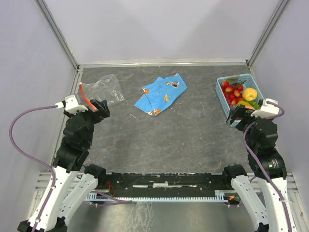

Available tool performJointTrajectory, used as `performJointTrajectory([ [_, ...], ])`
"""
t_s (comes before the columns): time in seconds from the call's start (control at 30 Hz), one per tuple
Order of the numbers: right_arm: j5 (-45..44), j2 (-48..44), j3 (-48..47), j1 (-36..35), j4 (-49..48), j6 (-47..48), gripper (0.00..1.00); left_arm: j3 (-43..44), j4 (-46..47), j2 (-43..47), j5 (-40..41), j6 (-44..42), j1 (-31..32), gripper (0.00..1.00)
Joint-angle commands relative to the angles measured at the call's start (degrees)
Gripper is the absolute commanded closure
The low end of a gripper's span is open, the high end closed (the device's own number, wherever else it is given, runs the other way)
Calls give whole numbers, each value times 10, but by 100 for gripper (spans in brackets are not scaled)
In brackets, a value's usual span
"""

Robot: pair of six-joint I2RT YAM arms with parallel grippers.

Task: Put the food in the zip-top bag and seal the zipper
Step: Pick up the zipper food storage bag at the center of the board.

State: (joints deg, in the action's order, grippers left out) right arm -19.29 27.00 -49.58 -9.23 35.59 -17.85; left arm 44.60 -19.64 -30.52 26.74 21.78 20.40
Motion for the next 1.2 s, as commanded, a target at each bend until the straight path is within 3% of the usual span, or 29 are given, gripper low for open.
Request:
performJointTrajectory([
  [0.0,8,5,-6,2,-26,-8,1,-3,19,11,10,-7,3,1],
  [0.53,24,18,1,2,-45,1,1,-8,38,-36,10,-3,3,1],
  [0.77,44,20,19,2,-61,0,1,63,-1,-213,-4,59,-5,1],
  [0.87,60,15,39,2,-74,-2,1,67,42,-268,-67,88,-65,1],
  [0.97,76,12,51,2,-86,0,1,66,77,-307,-151,137,-169,1],
  [1.17,79,0,70,-1,-96,13,1,99,99,-419,-173,157,-263,0],
])
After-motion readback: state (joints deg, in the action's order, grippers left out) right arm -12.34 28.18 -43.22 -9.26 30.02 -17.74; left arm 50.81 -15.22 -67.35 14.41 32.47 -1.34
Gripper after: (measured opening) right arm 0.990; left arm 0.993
